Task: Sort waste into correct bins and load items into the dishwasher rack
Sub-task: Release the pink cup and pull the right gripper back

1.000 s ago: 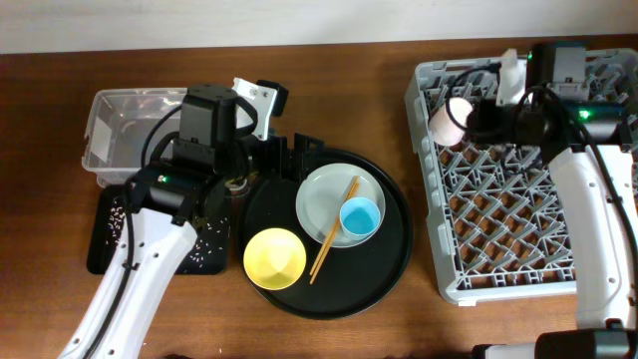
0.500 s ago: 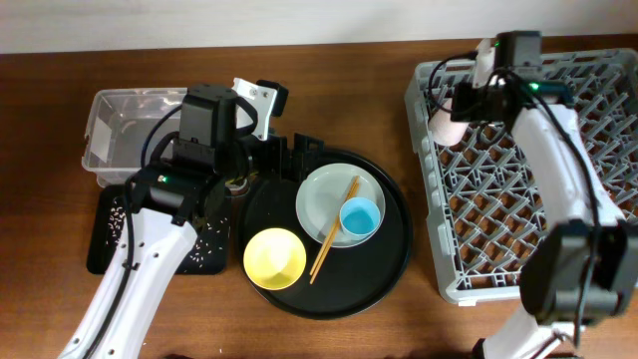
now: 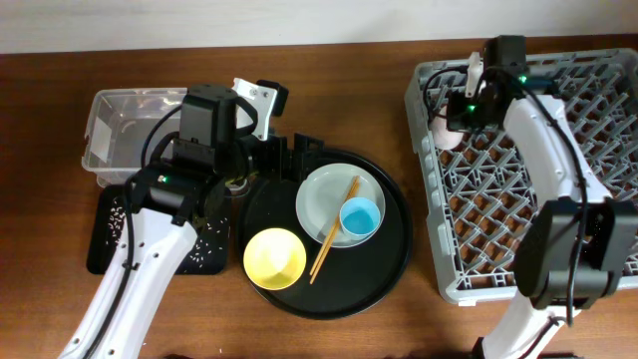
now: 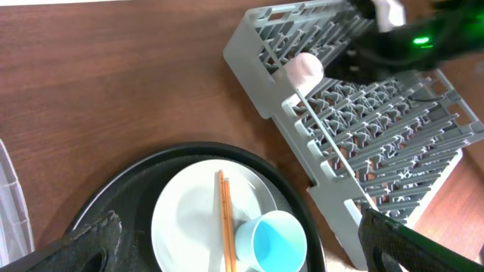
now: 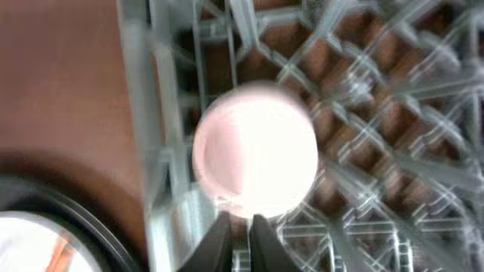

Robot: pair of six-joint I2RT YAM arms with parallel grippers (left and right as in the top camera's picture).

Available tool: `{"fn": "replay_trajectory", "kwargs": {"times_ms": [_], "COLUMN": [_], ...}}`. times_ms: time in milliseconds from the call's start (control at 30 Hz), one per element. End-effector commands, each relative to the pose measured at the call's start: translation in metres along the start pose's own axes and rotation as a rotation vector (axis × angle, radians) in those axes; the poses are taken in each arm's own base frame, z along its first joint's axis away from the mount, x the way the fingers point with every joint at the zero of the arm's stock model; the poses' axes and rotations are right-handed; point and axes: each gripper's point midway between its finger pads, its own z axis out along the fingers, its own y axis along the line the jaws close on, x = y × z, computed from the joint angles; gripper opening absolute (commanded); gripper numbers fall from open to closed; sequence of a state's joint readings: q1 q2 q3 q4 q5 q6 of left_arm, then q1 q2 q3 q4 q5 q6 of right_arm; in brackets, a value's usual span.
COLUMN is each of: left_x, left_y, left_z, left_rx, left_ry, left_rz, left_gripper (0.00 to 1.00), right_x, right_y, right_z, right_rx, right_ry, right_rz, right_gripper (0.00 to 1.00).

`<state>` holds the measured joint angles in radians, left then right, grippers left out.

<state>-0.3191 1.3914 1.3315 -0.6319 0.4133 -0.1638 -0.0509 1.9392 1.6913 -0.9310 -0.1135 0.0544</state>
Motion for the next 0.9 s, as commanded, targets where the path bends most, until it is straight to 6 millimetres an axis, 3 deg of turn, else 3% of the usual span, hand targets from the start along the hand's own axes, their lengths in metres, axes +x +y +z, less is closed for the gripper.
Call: {"fn": "replay_trajectory", "kwargs": {"times_ms": [0,100,167,367,600,800,833,867], "left_x": [0.002,0.002,0.002,0.002,-0.004,0.039,0.048,0.053], "left_y": [0.003,0.003,0.003,0.003,0.004,-0.015,-0.021,-0.026], "left_z": [0.001,0.001,0.001,0.001,0.001,0.013,0.019,0.022], "left_rx": [-0.007,-0.007,-0.007,-0.007,-0.013,0.011,0.022,0.030], "left_ry": [0.004,0.004,0.004,0.004,-0.019,0.148,0.183,0.203], "left_rz": [0.008,0.008,0.008,0.008,0.017,-0.069,-0.063,-0.058], "left_gripper": [0.99,0.99,0.99,0.99,0.99,0.98,0.89,0.73], "right_x": [-0.019,0.006,0.035,0.088,0.109,0.116,0.117,0.117], "right_y": [0.009,0.012,0.013,0.011,0.014,0.021,0.022,0.022], "right_z": [-0.101,-0.134,-0.153,-0.166,-0.168,-0.172,-0.174,-0.175], "right_rx": [0.005,0.007,0.011,0.021,0.006,-0.032,-0.036,-0.036], "right_ry": [-0.151,-0.118,-0.052,0.130,0.216,0.236,0.233,0.229], "right_rz": [-0.009,-0.006,0.002,0.021,0.032,0.035,0.035,0.034], "right_gripper": [0.12,0.12,0.13,0.12,0.10,0.10,0.10,0.10]}}
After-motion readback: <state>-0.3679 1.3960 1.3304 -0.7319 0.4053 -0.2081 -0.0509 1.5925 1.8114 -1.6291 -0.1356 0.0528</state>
